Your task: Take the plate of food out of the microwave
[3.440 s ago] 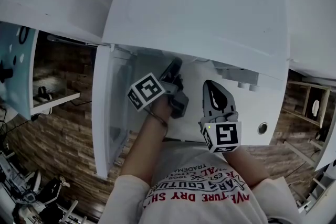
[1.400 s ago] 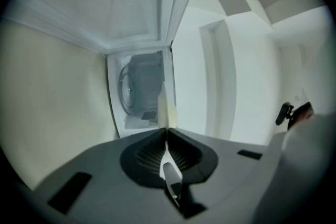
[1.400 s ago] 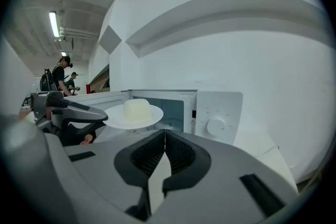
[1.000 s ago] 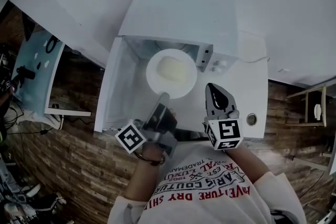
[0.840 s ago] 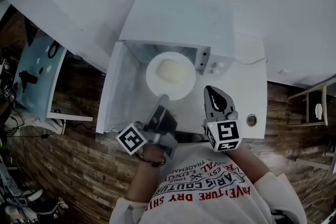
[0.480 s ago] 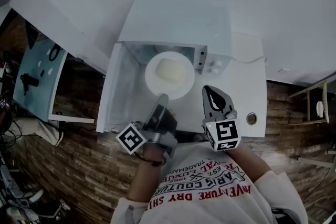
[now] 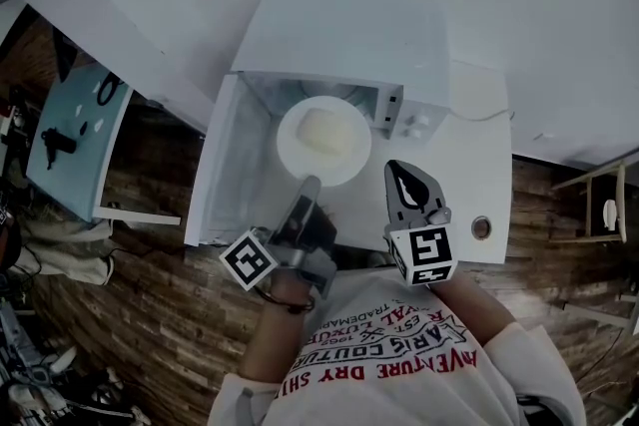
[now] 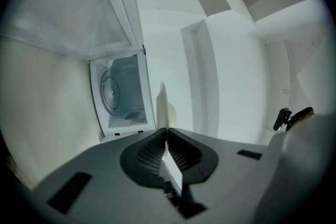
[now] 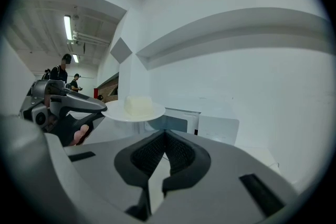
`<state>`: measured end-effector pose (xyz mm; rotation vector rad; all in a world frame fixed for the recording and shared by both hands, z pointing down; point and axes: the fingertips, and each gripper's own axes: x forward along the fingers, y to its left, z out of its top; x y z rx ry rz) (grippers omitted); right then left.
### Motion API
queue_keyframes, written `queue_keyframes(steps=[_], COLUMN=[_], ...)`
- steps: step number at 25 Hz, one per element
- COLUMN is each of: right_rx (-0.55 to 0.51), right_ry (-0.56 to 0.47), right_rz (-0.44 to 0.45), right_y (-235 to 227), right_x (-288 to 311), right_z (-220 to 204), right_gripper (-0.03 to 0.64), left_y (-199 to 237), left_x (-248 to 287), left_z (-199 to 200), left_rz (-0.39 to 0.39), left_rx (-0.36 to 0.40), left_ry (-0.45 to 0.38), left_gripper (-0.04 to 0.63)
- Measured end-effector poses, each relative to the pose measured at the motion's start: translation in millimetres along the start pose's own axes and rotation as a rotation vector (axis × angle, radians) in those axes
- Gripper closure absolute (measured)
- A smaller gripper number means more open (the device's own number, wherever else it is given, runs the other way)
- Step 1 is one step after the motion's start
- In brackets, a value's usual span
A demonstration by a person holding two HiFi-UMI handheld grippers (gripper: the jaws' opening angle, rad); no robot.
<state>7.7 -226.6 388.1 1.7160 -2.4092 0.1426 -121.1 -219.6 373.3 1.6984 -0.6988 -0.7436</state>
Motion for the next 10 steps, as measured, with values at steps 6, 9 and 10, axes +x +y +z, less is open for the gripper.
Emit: queue_keyframes(steps=[6, 9, 10], right_rx=[-0.003, -0.002, -0.002], right_ry=[0.001, 0.002, 0.002], right_rz=[0.001, 0.002, 0.002], right_y=[-4.6, -6.4, -7.0], right_x=[1.8, 2.7, 3.2], right_z=[-1.1, -1.3, -1.1], right_gripper=[0.604, 0.604, 0.604], left_y=[1.2, 0.7, 0.6], left_x=[2.4, 3.9, 4.6], left_z=[0.2, -0.9, -1.0], left_rz=[0.002, -0.004, -0.006], left_rx=[0.003, 0.005, 0.006], left_ry=[-0.007, -0.006, -0.006], left_gripper=[0.580, 0.580, 0.580])
